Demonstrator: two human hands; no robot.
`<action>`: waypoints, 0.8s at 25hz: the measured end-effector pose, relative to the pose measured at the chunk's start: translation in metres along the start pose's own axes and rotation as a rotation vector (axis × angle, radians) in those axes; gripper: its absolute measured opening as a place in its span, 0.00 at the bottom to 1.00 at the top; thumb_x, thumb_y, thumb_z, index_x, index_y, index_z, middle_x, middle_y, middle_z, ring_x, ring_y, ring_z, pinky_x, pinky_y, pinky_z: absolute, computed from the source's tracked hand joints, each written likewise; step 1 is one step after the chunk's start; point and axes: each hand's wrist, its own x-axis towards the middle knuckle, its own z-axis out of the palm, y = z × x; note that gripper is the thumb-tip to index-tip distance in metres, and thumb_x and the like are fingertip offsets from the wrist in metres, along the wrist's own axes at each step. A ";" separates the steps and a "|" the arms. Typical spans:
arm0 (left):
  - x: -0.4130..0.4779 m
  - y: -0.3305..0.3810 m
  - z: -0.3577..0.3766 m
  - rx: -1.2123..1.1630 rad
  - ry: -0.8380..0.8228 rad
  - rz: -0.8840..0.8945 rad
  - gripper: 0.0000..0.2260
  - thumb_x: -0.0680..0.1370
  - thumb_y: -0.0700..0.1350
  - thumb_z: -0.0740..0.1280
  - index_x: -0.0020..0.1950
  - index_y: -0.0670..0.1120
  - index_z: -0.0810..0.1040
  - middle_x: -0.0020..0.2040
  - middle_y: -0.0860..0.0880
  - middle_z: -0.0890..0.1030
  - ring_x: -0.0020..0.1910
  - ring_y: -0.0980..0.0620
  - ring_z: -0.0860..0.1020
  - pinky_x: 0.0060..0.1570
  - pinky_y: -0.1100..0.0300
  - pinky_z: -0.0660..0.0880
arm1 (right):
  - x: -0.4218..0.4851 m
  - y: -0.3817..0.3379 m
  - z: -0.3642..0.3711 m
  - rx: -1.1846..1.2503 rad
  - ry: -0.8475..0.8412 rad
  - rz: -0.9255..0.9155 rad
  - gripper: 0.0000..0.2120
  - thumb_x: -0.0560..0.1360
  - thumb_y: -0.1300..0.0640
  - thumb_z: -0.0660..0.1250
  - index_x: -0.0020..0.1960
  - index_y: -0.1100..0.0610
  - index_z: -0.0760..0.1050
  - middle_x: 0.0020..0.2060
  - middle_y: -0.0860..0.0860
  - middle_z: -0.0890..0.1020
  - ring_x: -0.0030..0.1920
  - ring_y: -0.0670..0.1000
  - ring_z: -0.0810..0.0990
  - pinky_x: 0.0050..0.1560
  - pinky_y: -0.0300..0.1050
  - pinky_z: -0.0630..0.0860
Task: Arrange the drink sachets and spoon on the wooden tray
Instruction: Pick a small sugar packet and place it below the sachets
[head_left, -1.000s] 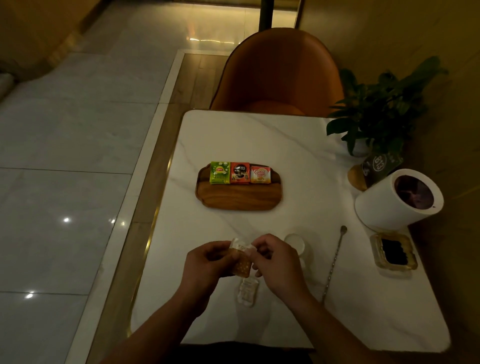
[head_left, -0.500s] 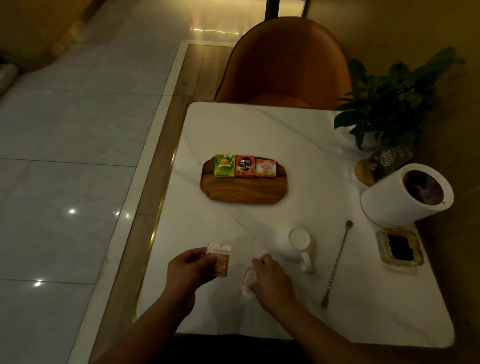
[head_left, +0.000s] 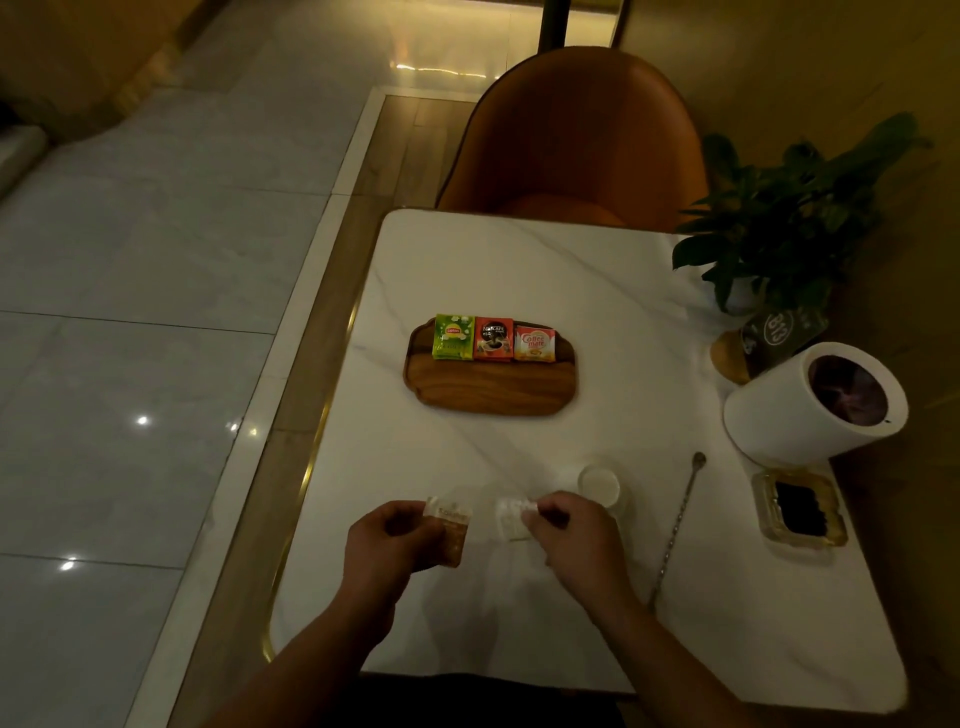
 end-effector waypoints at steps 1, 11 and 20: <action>-0.001 0.001 0.005 0.019 -0.003 0.034 0.08 0.75 0.31 0.72 0.49 0.42 0.83 0.40 0.44 0.88 0.38 0.44 0.87 0.34 0.58 0.83 | -0.003 -0.010 -0.004 -0.031 0.006 -0.027 0.04 0.72 0.52 0.72 0.39 0.49 0.80 0.32 0.45 0.83 0.33 0.46 0.82 0.39 0.49 0.82; -0.007 0.000 0.025 -0.014 -0.095 0.104 0.06 0.74 0.33 0.72 0.47 0.42 0.85 0.41 0.42 0.87 0.39 0.41 0.87 0.35 0.56 0.83 | -0.004 -0.041 0.012 0.293 -0.180 0.028 0.11 0.73 0.57 0.71 0.55 0.53 0.82 0.50 0.52 0.85 0.48 0.51 0.84 0.54 0.54 0.82; -0.007 0.002 0.024 -0.099 -0.100 0.047 0.07 0.76 0.30 0.69 0.52 0.38 0.83 0.44 0.37 0.87 0.41 0.40 0.87 0.37 0.55 0.83 | -0.003 -0.032 0.006 0.170 -0.069 -0.005 0.06 0.70 0.58 0.75 0.40 0.51 0.78 0.39 0.48 0.84 0.41 0.47 0.83 0.42 0.49 0.83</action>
